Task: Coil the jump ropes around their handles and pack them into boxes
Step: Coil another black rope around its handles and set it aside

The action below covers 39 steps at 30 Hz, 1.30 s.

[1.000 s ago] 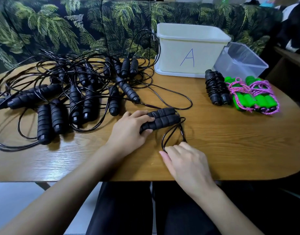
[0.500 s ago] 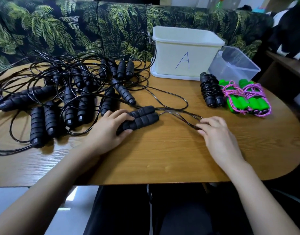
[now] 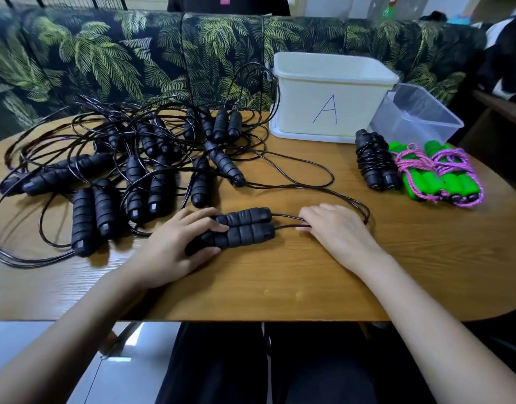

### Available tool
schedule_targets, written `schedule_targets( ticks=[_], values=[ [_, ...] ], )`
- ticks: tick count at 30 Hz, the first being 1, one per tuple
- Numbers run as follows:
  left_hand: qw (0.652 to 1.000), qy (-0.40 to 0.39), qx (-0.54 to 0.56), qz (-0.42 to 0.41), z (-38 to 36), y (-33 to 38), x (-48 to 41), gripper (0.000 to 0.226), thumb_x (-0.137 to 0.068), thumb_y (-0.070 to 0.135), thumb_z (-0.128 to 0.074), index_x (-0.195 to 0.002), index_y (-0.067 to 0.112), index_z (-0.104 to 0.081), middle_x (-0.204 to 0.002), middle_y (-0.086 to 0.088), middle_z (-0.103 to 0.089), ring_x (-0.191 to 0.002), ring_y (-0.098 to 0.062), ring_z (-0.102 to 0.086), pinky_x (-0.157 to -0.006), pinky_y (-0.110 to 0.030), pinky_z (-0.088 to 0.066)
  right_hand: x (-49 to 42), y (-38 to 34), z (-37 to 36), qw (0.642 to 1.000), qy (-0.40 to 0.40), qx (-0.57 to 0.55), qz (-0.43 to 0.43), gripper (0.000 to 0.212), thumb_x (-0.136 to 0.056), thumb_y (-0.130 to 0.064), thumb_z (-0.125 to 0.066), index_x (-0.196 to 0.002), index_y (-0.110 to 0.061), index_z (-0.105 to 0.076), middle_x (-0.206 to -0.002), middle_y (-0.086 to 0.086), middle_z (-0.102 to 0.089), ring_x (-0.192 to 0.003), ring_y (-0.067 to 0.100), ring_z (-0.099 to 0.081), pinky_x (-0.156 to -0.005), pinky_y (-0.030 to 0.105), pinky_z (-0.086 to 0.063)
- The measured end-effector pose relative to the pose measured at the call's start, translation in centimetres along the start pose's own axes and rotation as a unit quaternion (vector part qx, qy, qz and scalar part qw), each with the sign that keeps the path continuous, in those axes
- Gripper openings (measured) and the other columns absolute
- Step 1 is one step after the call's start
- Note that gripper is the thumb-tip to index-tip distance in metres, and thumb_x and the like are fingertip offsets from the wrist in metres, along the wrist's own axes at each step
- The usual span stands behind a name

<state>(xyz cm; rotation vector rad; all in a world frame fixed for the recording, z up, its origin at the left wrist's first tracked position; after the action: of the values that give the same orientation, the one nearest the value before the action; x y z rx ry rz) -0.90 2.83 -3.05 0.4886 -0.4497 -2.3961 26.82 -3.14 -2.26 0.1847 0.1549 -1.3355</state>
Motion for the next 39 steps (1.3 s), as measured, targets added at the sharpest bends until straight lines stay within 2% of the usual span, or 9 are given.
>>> schedule_targets(
  ticks=[4,10,14,18,24,27,31,34,39],
  values=[
    [0.999,0.025,-0.015,0.015,-0.2,0.5,0.1,0.041,-0.09,0.056,-0.051,-0.123,0.034,-0.061,-0.141,0.011,-0.051,-0.12,-0.017,-0.049,-0.094,-0.045,-0.049,3.7,2.8,0.6,0.998,0.046,-0.046,-0.017,0.049,-0.089,-0.061,-0.035,-0.087,-0.016,-0.054,-0.064,-0.008,-0.056,-0.056,0.016,-0.057,-0.05,0.033,-0.048],
    [0.993,0.085,-0.068,0.05,-1.4,2.2,-1.1,0.044,-0.088,0.053,-0.05,-0.12,0.028,-0.066,-0.132,0.006,-0.058,-0.104,-0.024,-0.054,-0.084,-0.04,-0.05,6.4,1.1,2.1,0.983,0.174,-0.007,-0.062,0.025,-0.098,-0.029,-0.052,-0.081,-0.015,-0.062,-0.068,-0.005,-0.057,-0.066,0.021,-0.059,-0.047,0.026,-0.037],
    [0.987,0.109,-0.101,0.064,-2.9,4.2,-4.0,0.036,-0.088,0.036,-0.068,-0.122,0.026,-0.066,-0.131,0.004,-0.059,-0.097,-0.027,-0.053,-0.078,-0.038,-0.05,7.1,0.0,2.0,0.976,0.184,0.047,-0.106,0.034,-0.097,-0.034,-0.041,-0.079,-0.015,-0.061,-0.074,-0.003,-0.058,-0.074,0.021,-0.055,-0.047,0.029,-0.041],
    [0.986,0.107,-0.096,0.086,-4.0,5.7,-6.7,0.038,-0.09,0.034,-0.067,-0.126,0.025,-0.065,-0.134,0.003,-0.057,-0.101,-0.029,-0.052,-0.08,-0.034,-0.044,7.4,-1.9,1.7,0.973,0.194,0.045,-0.12,0.04,-0.098,-0.042,-0.042,-0.073,-0.017,-0.06,-0.068,-0.003,-0.057,-0.068,0.019,-0.056,-0.046,0.032,-0.044],
    [0.989,0.073,-0.098,0.089,-3.7,5.5,-7.4,0.041,-0.091,0.043,-0.063,-0.13,0.032,-0.062,-0.136,0.009,-0.055,-0.107,-0.024,-0.052,-0.079,-0.032,-0.045,5.3,-7.1,0.5,0.978,0.196,0.014,-0.076,0.033,-0.093,-0.038,-0.042,-0.077,-0.018,-0.063,-0.07,-0.005,-0.06,-0.067,0.015,-0.059,-0.051,0.027,-0.047],
    [0.992,0.044,-0.092,0.08,-3.0,5.7,-7.5,0.043,-0.095,0.051,-0.05,-0.133,0.033,-0.061,-0.14,0.011,-0.052,-0.112,-0.021,-0.052,-0.08,-0.031,-0.044,4.7,-8.7,0.3,0.976,0.208,0.029,-0.064,0.032,-0.093,-0.036,-0.043,-0.079,-0.018,-0.066,-0.07,-0.004,-0.06,-0.067,0.015,-0.059,-0.055,0.026,-0.047],
    [0.991,-0.007,-0.082,0.106,-2.6,6.2,-8.1,0.081,-0.077,0.085,-0.037,-0.131,0.031,-0.062,-0.138,0.01,-0.053,-0.117,-0.022,-0.054,-0.085,-0.034,-0.046,4.6,-9.4,0.2,0.976,0.208,0.038,-0.047,0.033,-0.094,-0.034,-0.043,-0.076,-0.016,-0.065,-0.068,-0.002,-0.058,-0.067,0.016,-0.058,-0.058,0.026,-0.048],
    [0.986,-0.034,-0.106,0.125,-2.3,6.6,-8.8,0.099,-0.057,0.094,-0.045,-0.129,0.028,-0.063,-0.129,0.01,-0.057,-0.113,-0.021,-0.059,-0.083,-0.034,-0.049,4.6,-9.4,0.2,0.978,0.2,0.039,-0.04,0.035,-0.093,-0.035,-0.043,-0.077,-0.015,-0.067,-0.069,-0.001,-0.061,-0.069,0.016,-0.06,-0.061,0.026,-0.05],
    [0.972,-0.043,-0.181,0.142,-2.3,8.2,-9.9,0.073,-0.069,0.073,-0.069,-0.122,0.023,-0.061,-0.106,0.005,-0.053,-0.089,-0.02,-0.058,-0.067,-0.03,-0.041,4.6,-9.3,0.1,0.979,0.196,0.038,-0.03,0.036,-0.094,-0.032,-0.044,-0.076,-0.013,-0.068,-0.069,0.0,-0.06,-0.068,0.018,-0.06,-0.06,0.028,-0.051]
  ],
)
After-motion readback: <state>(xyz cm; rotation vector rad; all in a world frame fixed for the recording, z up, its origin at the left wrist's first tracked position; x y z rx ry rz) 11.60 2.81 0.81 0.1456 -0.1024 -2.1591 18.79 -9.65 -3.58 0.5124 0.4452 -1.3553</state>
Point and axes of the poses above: each hand's wrist, its own x-axis away from the middle knuckle, its own z-axis out of the back of the hand, y = z × x, the point moved 4 cm from there along -x, towards the middle knuckle
